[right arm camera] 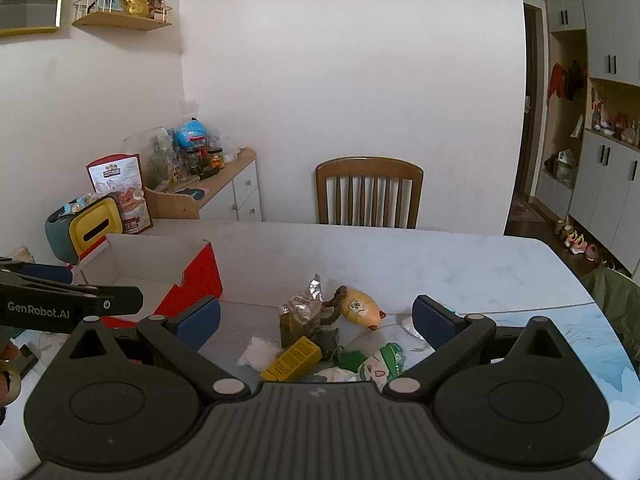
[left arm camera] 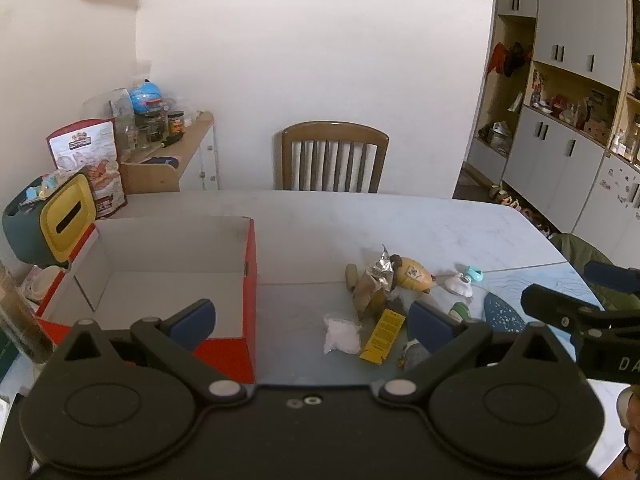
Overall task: Organize objects
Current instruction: 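Reach the right tool toward the white-and-blue snack bag while the left tool approaches the yellow box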
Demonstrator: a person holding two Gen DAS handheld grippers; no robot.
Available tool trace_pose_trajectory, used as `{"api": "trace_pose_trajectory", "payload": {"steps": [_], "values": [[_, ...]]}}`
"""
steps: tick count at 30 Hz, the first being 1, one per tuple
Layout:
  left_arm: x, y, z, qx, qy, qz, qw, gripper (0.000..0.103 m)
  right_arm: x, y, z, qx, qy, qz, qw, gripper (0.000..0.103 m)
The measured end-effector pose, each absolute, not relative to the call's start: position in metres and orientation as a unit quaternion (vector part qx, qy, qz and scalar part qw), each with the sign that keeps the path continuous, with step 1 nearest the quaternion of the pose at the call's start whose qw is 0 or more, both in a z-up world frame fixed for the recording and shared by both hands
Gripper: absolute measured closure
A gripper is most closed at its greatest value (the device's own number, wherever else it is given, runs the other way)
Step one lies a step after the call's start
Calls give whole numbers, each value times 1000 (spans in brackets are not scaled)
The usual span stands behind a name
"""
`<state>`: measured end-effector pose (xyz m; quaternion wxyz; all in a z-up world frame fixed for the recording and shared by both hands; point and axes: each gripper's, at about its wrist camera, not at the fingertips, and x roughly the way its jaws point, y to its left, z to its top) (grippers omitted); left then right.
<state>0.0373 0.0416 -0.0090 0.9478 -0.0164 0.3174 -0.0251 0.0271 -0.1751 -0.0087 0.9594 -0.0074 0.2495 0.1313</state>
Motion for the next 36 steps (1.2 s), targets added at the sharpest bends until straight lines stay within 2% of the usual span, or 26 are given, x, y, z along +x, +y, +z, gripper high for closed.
{"api": "trace_pose_trajectory", "payload": {"steps": [21, 25, 28, 34, 36], "values": [[87, 61, -41, 11, 348, -123, 929, 0, 43, -175, -39, -11, 289, 53, 956, 4], [92, 55, -57, 20, 359, -140, 923, 1, 40, -175, -52, -6, 312, 56, 948, 12], [96, 51, -66, 17, 358, -144, 922, 1, 40, -177, -62, -3, 326, 70, 943, 14], [109, 32, -83, 14, 365, -126, 922, 1, 49, -173, -95, -36, 364, 126, 922, 31], [113, 23, -89, 18, 373, -123, 920, 1, 54, -173, -105, -45, 372, 138, 917, 33]]}}
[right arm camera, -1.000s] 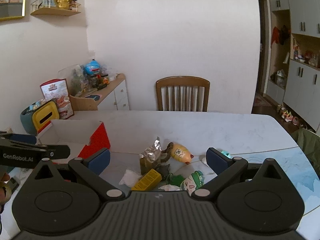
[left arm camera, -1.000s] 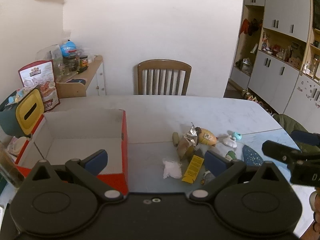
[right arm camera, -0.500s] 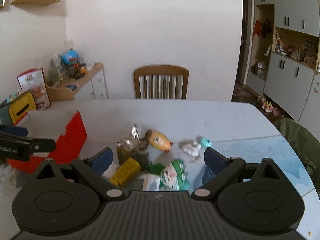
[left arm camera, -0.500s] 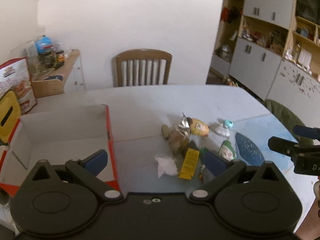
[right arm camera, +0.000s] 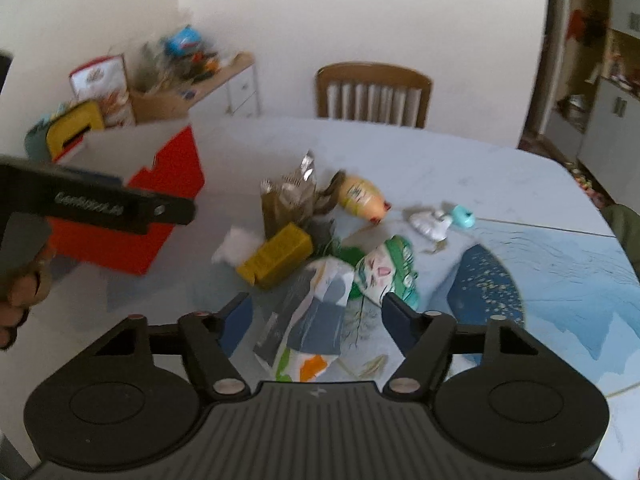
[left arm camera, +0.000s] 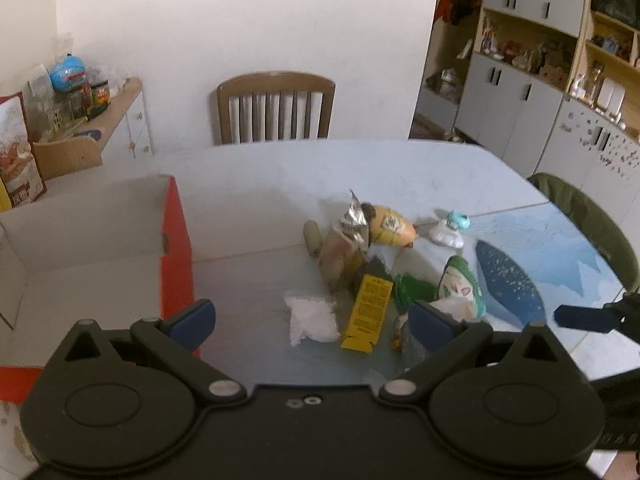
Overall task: Organize objects
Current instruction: 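Reach the right tool toward the white-and-blue snack bag while the left tool approaches the yellow box, then grasp the snack bag with the right tool while the left tool grasps the yellow box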
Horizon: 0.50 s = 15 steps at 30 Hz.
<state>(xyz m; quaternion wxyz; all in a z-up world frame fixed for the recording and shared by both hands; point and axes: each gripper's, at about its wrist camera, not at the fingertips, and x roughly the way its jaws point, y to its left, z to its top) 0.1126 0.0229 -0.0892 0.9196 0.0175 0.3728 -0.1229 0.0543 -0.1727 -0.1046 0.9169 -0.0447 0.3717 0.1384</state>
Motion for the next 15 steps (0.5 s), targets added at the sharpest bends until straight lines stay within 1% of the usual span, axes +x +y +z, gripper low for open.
{"api": "trace_pose_trajectory", "payload": {"steps": [3, 6, 11, 15], "values": [[116, 6, -99, 42, 370, -123, 920, 1, 61, -175, -115, -44, 380, 160, 910, 33], [124, -7, -111, 53, 375, -129, 917, 1, 68, -172, -127, -60, 388, 173, 903, 38], [141, -23, -129, 70, 386, -140, 909, 5, 81, -175, -142, -61, 403, 181, 895, 45], [156, -34, -143, 89, 395, -143, 903, 9, 90, -174, -149, -58, 412, 189, 890, 46]]}}
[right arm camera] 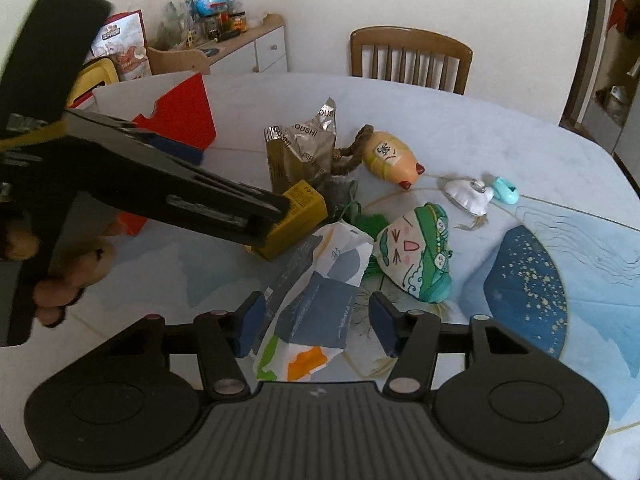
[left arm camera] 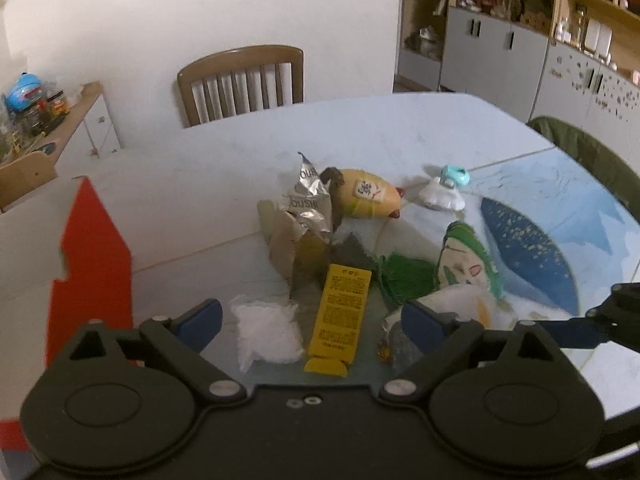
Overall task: Organize objects
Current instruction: 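Grasp the snack bag with the right tool while the left tool grasps the yellow box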
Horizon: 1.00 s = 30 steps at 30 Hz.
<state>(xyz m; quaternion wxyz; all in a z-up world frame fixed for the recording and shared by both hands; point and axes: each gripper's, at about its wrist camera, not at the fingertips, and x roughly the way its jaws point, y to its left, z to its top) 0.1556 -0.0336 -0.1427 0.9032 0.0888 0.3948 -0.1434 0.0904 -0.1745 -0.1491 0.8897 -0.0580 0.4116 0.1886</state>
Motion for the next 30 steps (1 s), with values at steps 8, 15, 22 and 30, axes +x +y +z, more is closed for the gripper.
{"api": "trace_pose_trajectory", "payload": {"steps": [8, 15, 22, 30], "values": [[171, -44, -166, 122, 411, -155, 890, 26, 104, -169, -157, -47, 426, 193, 883, 64], [175, -47, -175, 140, 415, -163, 884, 44, 110, -163, -164, -39, 438, 186, 879, 70], [175, -47, -171, 142, 409, -174, 884, 66, 111, -162, -166, -21, 447, 172, 877, 85], [171, -42, -166, 129, 416, -179, 882, 74, 108, -166, -156, 11, 448, 154, 880, 92]]}}
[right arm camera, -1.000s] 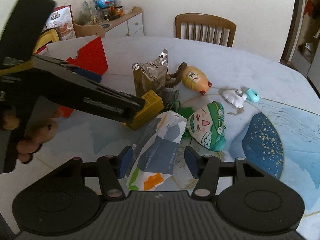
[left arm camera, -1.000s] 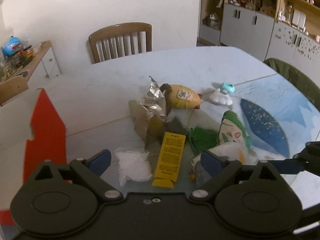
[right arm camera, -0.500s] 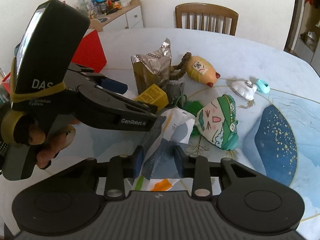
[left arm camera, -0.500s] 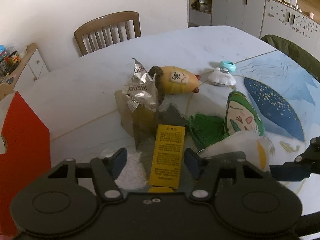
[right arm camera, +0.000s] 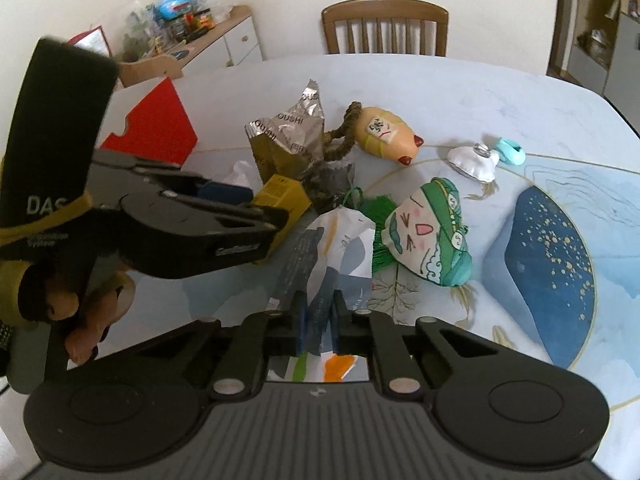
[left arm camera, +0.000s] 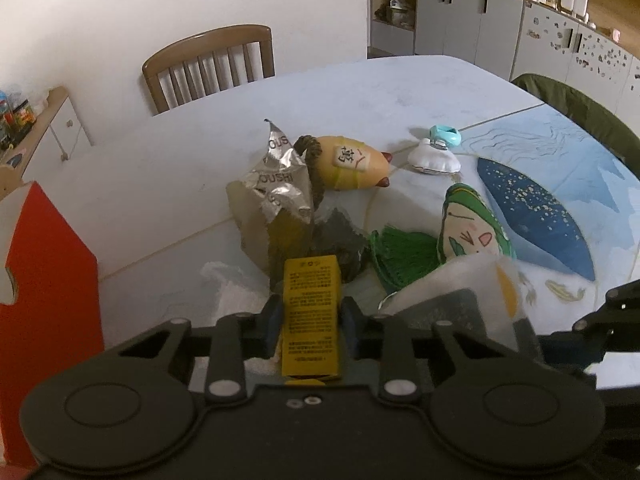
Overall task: Organize objects
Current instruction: 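Grasp the snack bag with the right tool while the left tool grasps the yellow box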
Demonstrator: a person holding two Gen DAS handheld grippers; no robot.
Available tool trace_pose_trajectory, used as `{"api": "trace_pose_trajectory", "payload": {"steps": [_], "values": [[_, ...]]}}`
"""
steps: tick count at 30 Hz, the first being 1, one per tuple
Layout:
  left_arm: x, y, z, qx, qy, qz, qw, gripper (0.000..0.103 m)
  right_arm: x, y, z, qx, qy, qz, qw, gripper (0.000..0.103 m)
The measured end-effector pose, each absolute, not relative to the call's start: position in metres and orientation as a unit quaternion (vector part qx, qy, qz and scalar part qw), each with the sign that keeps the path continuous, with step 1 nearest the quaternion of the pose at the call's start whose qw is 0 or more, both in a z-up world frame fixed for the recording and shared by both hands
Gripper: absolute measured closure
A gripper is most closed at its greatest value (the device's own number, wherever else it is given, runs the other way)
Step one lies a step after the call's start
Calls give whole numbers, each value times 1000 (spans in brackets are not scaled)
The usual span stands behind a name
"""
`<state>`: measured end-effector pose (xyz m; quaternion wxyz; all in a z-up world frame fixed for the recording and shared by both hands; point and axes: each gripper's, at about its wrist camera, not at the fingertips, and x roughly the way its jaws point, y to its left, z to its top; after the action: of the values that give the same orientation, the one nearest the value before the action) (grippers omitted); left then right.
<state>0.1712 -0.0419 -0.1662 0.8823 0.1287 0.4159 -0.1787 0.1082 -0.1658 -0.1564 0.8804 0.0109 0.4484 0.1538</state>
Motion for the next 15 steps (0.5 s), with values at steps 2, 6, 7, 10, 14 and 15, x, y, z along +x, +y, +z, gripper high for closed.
{"api": "trace_pose_trajectory", "payload": {"steps": [2, 6, 7, 10, 14, 15], "values": [[168, -37, -164, 121, 415, -181, 884, 74, 106, -167, -153, 16, 446, 150, 882, 92], [162, -27, -158, 99, 417, -185, 885, 74, 98, -170, -144, 27, 441, 147, 885, 92], [160, -24, -156, 93, 417, -187, 885, 74, 96, -171, -142, 30, 440, 146, 886, 92], [150, -14, -148, 82, 415, -192, 886, 74, 90, -173, -134, 36, 435, 147, 887, 92], [138, -3, -134, 63, 411, -198, 888, 74, 85, -173, -120, 45, 427, 151, 891, 92], [135, 0, -129, 61, 411, -195, 889, 74, 84, -172, -116, 45, 424, 153, 892, 92]]}}
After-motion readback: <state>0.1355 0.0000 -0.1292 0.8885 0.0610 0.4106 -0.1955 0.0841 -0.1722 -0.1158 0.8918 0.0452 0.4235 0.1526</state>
